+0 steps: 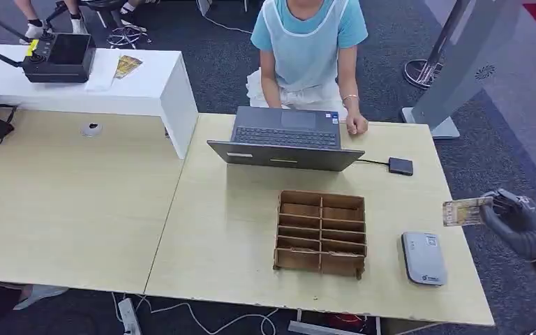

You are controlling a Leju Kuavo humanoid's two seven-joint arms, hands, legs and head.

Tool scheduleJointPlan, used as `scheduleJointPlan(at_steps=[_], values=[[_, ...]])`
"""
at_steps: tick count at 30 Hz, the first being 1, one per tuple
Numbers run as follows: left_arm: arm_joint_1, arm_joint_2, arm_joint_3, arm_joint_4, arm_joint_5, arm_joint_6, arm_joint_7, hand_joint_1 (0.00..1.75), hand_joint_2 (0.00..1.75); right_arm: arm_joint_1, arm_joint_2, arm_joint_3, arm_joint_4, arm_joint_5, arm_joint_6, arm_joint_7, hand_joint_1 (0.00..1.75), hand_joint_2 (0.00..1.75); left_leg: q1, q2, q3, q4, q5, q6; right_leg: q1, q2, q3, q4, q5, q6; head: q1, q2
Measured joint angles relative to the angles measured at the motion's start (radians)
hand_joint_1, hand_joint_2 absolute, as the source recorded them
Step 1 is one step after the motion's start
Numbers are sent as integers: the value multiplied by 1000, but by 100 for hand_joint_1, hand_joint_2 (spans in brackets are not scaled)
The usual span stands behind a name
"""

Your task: Pass the card to the sensor for recognition and then transmit it.

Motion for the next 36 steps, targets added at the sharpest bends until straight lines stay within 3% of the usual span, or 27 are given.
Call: scheduleJointPlan(at_steps=[8, 21, 36], values=[[0, 0, 0, 0, 0, 0, -1, 0, 0, 6, 10, 18, 58, 10, -34, 21, 175, 175, 0, 0, 0, 0, 0, 0, 0, 0, 0, 0, 0, 0, 0, 0], [0, 0, 0, 0, 0, 1, -4, 0, 0, -33, 89, 51, 117, 29, -106, 82, 175, 175, 0, 0, 0, 0, 0, 0, 0, 0, 0, 0, 0, 0, 0, 0], [0, 0, 0, 0, 0, 1, -8, 0, 0, -44, 144, 67, 158, 87, -155, 92, 175, 175, 0, 0, 0, 0, 0, 0, 0, 0, 0, 0, 0, 0, 0, 0]])
